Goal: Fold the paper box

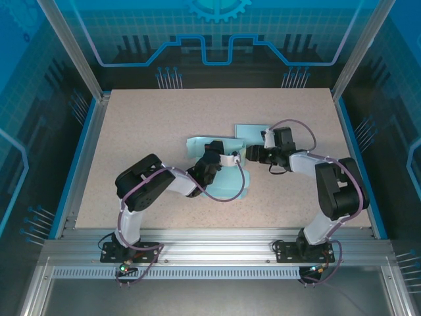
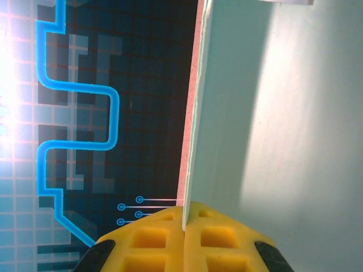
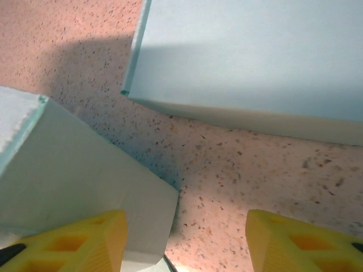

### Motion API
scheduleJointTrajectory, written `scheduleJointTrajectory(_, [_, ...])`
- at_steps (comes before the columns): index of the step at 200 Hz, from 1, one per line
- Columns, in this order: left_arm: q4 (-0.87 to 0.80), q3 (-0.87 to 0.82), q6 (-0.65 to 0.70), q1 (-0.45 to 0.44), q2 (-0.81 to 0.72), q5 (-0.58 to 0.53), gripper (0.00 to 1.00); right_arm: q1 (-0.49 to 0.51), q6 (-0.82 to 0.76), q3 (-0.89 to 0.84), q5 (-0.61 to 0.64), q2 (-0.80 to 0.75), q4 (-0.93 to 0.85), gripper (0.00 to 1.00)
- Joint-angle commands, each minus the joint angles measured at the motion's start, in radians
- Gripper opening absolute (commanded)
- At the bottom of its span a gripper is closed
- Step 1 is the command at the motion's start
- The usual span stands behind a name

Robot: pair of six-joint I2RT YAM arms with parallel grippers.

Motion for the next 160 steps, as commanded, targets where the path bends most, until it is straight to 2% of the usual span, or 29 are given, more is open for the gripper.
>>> scheduleJointTrajectory(1, [-0.074, 0.026, -0.062, 0.008, -0.001, 0.041, 0.03, 0.027, -0.022, 0.003, -0.028, 0.014, 0.031, 0.57])
scheduleJointTrajectory(78, [-0.179, 0.034, -0.118, 0.024, -0.046, 0.08, 0.03, 0.063, -0.024, -0.024, -0.04, 0.011, 0.077, 0.57])
scheduleJointTrajectory(112, [-0.28, 0.036, -0.187, 0.04, -0.096, 0.131, 0.03, 0.07, -0.025, -0.051, -0.032, -0.014, 0.086, 0.57])
scheduleJointTrajectory(160, [-0.264, 0.032, -0.17, 0.053, -0.11, 0.131, 0.03, 0.07, -0.027, -0.09, -0.014, -0.067, 0.089, 0.57])
